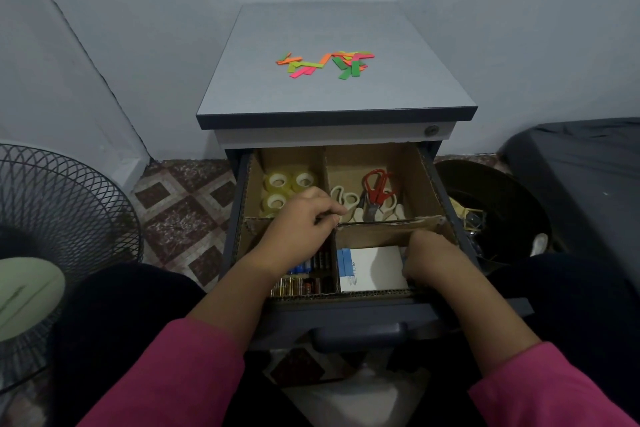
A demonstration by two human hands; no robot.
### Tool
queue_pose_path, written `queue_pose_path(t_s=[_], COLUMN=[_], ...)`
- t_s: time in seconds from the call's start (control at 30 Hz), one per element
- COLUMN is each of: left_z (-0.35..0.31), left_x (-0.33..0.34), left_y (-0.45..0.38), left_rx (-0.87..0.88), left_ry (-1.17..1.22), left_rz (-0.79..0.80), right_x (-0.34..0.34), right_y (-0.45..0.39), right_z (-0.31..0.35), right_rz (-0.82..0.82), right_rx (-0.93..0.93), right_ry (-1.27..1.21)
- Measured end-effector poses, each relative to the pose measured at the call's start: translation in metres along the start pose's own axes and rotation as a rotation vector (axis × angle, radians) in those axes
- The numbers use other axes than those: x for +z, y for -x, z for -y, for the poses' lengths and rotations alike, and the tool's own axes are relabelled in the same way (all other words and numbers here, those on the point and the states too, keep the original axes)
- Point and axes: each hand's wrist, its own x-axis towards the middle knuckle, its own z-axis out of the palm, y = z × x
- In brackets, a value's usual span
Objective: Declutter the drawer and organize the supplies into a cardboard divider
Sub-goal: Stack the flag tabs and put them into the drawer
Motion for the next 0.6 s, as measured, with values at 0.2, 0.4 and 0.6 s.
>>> queue_pose_path(t_s=[0.2,0.4,0.6], left_z=[0.0010,0.0022,0.0014], left_x=[0.0001,0.0009,0.0004], left_y=[0.0001,-0.0005,0.0003], left_rx=[0.008,0.006,-0.003], left_ry=[-0.004,-0.006,-0.002], left_rz=[-0.004,-0.003,0.000], right_x=[-0.0011,-0.0015,-0.0009], right_y=[0.0038,0.0091,0.0077], right_z=[0.0012,0.0017,0.0010], right_rz=[-0.038,-0.155,-0.155], right_rx=[0.008,0.035,0.019], right_ry=[0.027,0.140,0.129])
